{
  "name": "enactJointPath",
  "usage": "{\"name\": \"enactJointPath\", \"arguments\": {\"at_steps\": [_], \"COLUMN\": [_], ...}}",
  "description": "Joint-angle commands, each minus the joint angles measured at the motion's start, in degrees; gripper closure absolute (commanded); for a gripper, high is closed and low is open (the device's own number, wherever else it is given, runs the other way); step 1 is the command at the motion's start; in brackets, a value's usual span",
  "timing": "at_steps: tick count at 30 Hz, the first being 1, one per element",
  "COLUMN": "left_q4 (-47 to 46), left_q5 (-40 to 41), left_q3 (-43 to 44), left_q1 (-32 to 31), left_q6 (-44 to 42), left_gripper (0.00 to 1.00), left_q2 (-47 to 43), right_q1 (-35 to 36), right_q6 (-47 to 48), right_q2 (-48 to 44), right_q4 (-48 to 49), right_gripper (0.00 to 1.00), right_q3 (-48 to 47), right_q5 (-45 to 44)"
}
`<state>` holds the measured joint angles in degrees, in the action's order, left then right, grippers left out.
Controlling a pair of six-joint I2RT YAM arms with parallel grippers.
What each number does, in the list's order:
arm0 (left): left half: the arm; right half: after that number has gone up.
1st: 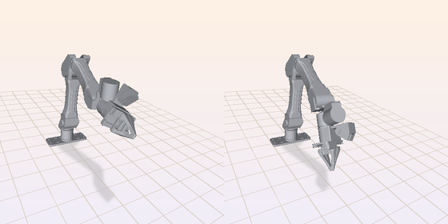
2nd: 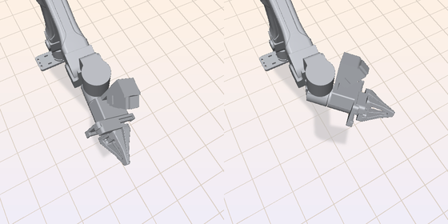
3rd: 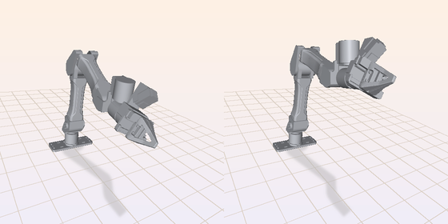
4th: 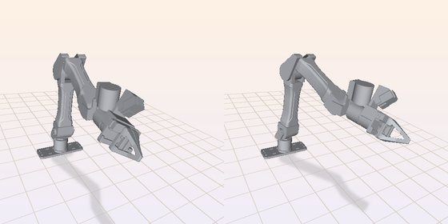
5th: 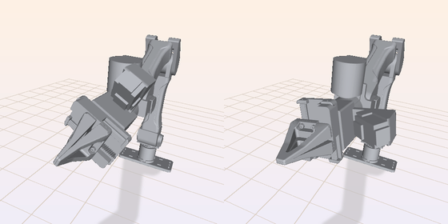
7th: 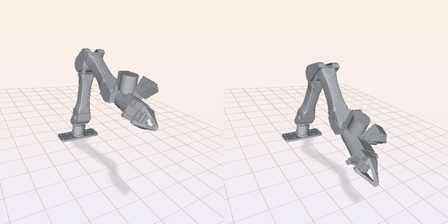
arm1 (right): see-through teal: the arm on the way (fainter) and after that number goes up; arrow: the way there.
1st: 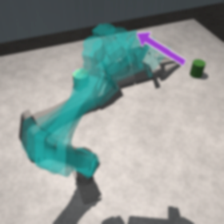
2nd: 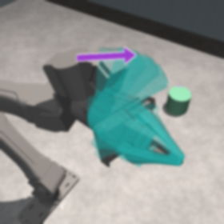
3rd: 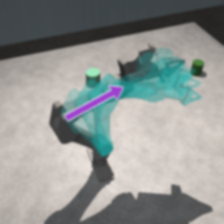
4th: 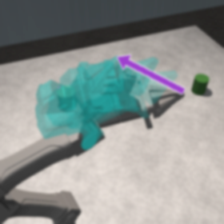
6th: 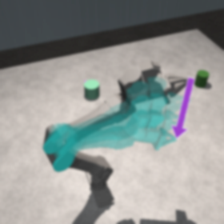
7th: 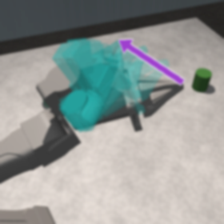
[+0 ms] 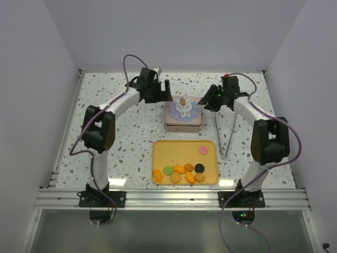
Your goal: Pack the cookies
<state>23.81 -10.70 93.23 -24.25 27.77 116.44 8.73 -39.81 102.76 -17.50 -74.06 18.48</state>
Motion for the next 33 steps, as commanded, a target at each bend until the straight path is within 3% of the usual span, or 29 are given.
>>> {"name": "enactJointPath", "arguments": {"at_steps": [1, 5, 10, 19, 21, 29, 33], "left_q4": [-1.5, -4.1, -9.5, -29.9, -30.9, -36.3, -36.7], "left_q5": [-2.6, -5.9, -16.4, -30.8, -31.4, -37.8, -39.8], "left_q3": [9.5, 18.0, 29.4, 37.1, 39.4, 39.0, 33.9], "left_q1": [2.9, 4.5, 5.9, 6.2, 6.2, 6.0, 5.7], "left_q6": [-1.5, -1.1, 2.2, 15.1, 17.4, 21.8, 20.7], "left_gripper": [0.00, 0.00, 0.00, 0.00, 0.00, 0.01, 0.03], "left_q2": [4.0, 9.8, 20.6, 32.5, 35.0, 37.5, 35.3], "right_q1": [0.1, 0.2, 0.1, 3.3, 4.3, 5.0, 5.0], "right_q6": [1.1, 2.5, 3.6, 6.8, 7.0, 8.1, 8.3], "right_q2": [-3.6, -8.0, -12.4, -19.6, -20.3, -18.6, -17.7], "right_q4": [-1.7, -3.5, -5.4, -9.3, -9.5, -9.7, -9.3], "right_gripper": [0.53, 0.55, 0.59, 0.65, 0.65, 0.65, 0.65], "right_q3": [-1.8, 1.1, 7.1, 14.3, 15.0, 15.4, 15.7], "right_q5": [-0.2, 1.4, 7.5, 12.2, 12.0, 12.3, 12.4]}}
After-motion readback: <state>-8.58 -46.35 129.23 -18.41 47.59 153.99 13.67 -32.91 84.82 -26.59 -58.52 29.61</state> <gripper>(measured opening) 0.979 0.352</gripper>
